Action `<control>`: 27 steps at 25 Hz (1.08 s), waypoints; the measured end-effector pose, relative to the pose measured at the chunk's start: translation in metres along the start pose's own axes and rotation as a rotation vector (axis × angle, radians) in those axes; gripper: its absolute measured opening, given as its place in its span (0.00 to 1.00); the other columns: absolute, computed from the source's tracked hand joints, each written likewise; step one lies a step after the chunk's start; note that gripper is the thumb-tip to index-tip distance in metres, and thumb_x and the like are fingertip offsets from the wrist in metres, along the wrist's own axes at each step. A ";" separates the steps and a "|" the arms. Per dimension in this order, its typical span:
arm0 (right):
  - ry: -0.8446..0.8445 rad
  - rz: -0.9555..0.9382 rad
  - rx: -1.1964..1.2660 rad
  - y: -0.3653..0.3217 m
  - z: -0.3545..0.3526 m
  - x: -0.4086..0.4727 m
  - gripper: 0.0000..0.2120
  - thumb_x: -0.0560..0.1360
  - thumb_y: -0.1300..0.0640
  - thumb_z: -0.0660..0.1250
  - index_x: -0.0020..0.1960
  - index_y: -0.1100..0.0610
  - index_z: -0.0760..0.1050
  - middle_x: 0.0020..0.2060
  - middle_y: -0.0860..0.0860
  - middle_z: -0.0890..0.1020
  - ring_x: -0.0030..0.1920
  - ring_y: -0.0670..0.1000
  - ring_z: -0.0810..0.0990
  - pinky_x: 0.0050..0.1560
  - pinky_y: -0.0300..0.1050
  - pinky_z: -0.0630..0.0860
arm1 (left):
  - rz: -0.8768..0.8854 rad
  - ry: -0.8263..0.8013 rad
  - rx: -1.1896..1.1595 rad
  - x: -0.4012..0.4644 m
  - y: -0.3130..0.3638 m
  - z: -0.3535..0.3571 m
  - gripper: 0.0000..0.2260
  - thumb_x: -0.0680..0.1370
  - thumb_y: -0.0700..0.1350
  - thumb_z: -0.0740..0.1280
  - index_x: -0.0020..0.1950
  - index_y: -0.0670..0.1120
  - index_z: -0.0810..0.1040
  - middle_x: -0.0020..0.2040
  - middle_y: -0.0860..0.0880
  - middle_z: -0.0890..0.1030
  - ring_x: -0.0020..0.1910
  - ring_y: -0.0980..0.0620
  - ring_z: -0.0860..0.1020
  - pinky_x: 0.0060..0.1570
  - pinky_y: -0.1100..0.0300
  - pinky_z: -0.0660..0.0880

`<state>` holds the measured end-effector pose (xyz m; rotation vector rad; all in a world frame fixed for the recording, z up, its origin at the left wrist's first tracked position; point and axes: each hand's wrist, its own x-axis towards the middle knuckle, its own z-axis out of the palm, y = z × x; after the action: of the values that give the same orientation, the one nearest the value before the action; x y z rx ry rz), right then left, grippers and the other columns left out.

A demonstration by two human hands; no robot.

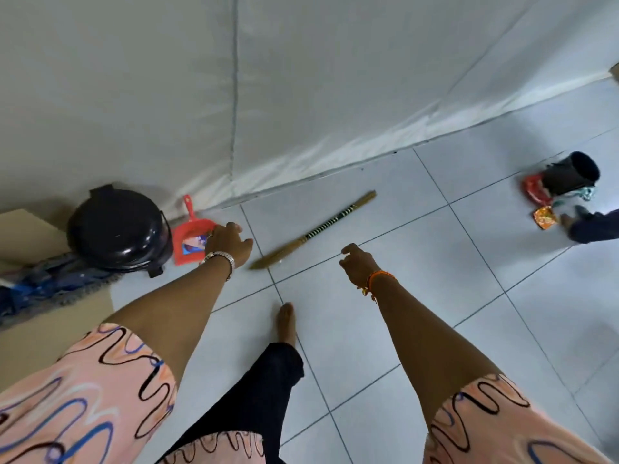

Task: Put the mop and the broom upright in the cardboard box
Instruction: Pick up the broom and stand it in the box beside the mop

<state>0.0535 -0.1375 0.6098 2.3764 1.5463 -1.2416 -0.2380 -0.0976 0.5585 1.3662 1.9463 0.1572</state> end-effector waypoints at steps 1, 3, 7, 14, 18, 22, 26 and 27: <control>-0.030 -0.020 -0.028 0.009 -0.014 0.024 0.16 0.78 0.61 0.61 0.66 0.58 0.69 0.55 0.61 0.77 0.36 0.53 0.76 0.32 0.44 0.74 | -0.014 -0.017 0.012 0.018 0.012 0.014 0.19 0.73 0.52 0.68 0.61 0.47 0.76 0.62 0.39 0.77 0.65 0.38 0.73 0.67 0.49 0.67; -0.093 -0.042 -0.123 0.024 -0.044 0.070 0.17 0.78 0.63 0.62 0.66 0.58 0.68 0.59 0.62 0.76 0.42 0.55 0.76 0.39 0.46 0.76 | -0.051 -0.060 0.051 0.049 0.034 0.035 0.19 0.73 0.52 0.68 0.62 0.47 0.75 0.63 0.38 0.77 0.66 0.37 0.71 0.68 0.49 0.65; -0.172 -0.032 -0.137 0.055 -0.123 0.143 0.17 0.78 0.67 0.60 0.66 0.60 0.70 0.55 0.61 0.77 0.42 0.53 0.76 0.36 0.38 0.74 | -0.084 -0.145 0.138 0.091 0.101 0.066 0.19 0.75 0.51 0.67 0.63 0.46 0.75 0.63 0.36 0.76 0.66 0.35 0.70 0.68 0.48 0.66; -0.230 -0.101 -0.311 0.115 -0.220 0.296 0.19 0.76 0.68 0.60 0.65 0.58 0.68 0.58 0.61 0.77 0.51 0.59 0.79 0.49 0.49 0.78 | -0.013 -0.188 0.184 0.160 0.216 0.145 0.22 0.75 0.52 0.67 0.67 0.47 0.72 0.65 0.40 0.75 0.68 0.37 0.68 0.62 0.45 0.71; -0.271 -0.132 -0.316 0.158 -0.209 0.426 0.16 0.77 0.66 0.59 0.63 0.58 0.69 0.48 0.56 0.78 0.44 0.56 0.77 0.44 0.44 0.78 | -0.011 -0.164 0.153 0.240 0.242 0.244 0.23 0.75 0.51 0.68 0.68 0.46 0.72 0.65 0.40 0.75 0.68 0.37 0.68 0.63 0.45 0.72; -0.245 -0.060 -0.196 0.200 -0.148 0.554 0.15 0.77 0.66 0.60 0.63 0.58 0.71 0.44 0.57 0.78 0.31 0.50 0.72 0.25 0.36 0.75 | 0.009 -0.220 0.128 0.342 0.234 0.361 0.24 0.76 0.50 0.68 0.70 0.45 0.70 0.67 0.41 0.72 0.69 0.38 0.67 0.65 0.46 0.70; -0.251 -0.148 -0.268 0.231 -0.070 0.673 0.23 0.77 0.60 0.63 0.71 0.52 0.64 0.57 0.64 0.75 0.51 0.61 0.77 0.56 0.51 0.75 | -0.055 -0.230 0.131 0.428 0.190 0.477 0.28 0.76 0.48 0.68 0.74 0.43 0.65 0.71 0.41 0.67 0.72 0.39 0.63 0.69 0.46 0.67; -0.245 -0.155 -0.286 0.236 -0.053 0.696 0.25 0.78 0.58 0.63 0.73 0.50 0.62 0.59 0.64 0.74 0.56 0.63 0.76 0.59 0.52 0.73 | -0.076 -0.233 0.152 0.441 0.176 0.503 0.28 0.77 0.47 0.67 0.75 0.42 0.64 0.72 0.40 0.65 0.72 0.39 0.62 0.69 0.47 0.67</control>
<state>0.3949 0.2886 0.1149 1.8872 1.7196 -1.1904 0.1416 0.2019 0.0637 1.3389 1.8392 -0.1823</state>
